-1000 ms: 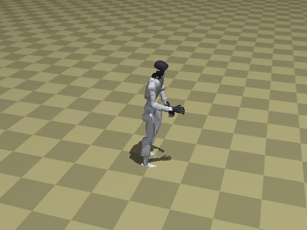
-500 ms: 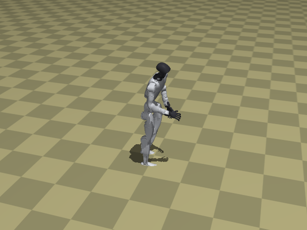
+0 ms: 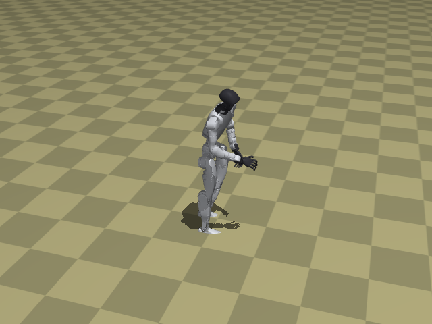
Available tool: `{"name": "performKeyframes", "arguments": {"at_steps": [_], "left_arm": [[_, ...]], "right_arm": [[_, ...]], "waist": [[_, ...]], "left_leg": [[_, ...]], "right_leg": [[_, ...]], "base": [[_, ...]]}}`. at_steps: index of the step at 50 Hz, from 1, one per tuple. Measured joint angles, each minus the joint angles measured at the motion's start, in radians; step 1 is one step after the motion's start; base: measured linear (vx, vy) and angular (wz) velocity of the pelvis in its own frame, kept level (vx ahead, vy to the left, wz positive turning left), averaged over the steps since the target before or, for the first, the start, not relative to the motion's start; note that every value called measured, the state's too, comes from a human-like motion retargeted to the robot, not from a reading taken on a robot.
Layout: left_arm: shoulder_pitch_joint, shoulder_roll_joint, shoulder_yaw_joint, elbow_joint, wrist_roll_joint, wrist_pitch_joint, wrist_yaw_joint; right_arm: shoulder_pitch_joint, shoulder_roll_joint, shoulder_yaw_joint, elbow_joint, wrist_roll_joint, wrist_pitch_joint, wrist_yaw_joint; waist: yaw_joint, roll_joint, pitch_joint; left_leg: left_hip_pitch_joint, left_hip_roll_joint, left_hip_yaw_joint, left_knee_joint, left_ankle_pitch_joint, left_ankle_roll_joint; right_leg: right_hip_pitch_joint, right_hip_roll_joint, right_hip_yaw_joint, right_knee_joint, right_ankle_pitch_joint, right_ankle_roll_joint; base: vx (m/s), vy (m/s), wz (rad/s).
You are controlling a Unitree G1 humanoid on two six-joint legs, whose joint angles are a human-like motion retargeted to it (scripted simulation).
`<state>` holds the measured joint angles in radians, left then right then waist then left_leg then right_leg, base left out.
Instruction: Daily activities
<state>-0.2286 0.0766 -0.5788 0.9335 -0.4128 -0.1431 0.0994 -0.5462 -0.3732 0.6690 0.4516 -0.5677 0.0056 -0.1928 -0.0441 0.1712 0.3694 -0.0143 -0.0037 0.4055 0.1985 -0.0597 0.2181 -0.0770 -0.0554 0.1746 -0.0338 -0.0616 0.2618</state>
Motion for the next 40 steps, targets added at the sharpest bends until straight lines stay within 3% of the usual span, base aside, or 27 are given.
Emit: {"name": "performKeyframes", "arguments": {"at_steps": [12,28,40], "left_arm": [[-0.023,-0.012,0.024,-0.006,-0.056,-0.048,0.106],[-0.034,-0.007,0.049,0.003,-0.056,-0.053,0.128],[-0.015,0.023,0.036,-0.041,-0.067,-0.058,0.121]], "right_arm": [[-0.104,0.030,-0.067,-0.047,-0.069,0.044,-0.214],[-0.001,0.065,-0.027,0.059,0.019,-0.002,-0.168],[0.064,0.044,-0.021,0.008,0.109,-0.058,-0.142]], "waist": [[-0.005,0.008,0.032],[-0.008,-0.007,0.035],[-0.014,-0.020,0.023]], "left_leg": [[-0.008,-0.003,-0.002,-0.003,0.013,-0.002],[-0.009,-0.001,-0.011,-0.006,0.018,-0.011],[-0.002,-0.004,-0.020,-0.014,0.017,-0.015]], "right_leg": [[0.003,-0.002,0.002,-0.022,0.020,0.000],[0.006,-0.002,-0.001,-0.028,0.018,0.000],[0.014,-0.006,0.000,-0.029,0.011,0.000]], "base": [[0.00,0.00,0.00],[0.00,0.00,0.00],[0.00,0.00,0.00]]}}
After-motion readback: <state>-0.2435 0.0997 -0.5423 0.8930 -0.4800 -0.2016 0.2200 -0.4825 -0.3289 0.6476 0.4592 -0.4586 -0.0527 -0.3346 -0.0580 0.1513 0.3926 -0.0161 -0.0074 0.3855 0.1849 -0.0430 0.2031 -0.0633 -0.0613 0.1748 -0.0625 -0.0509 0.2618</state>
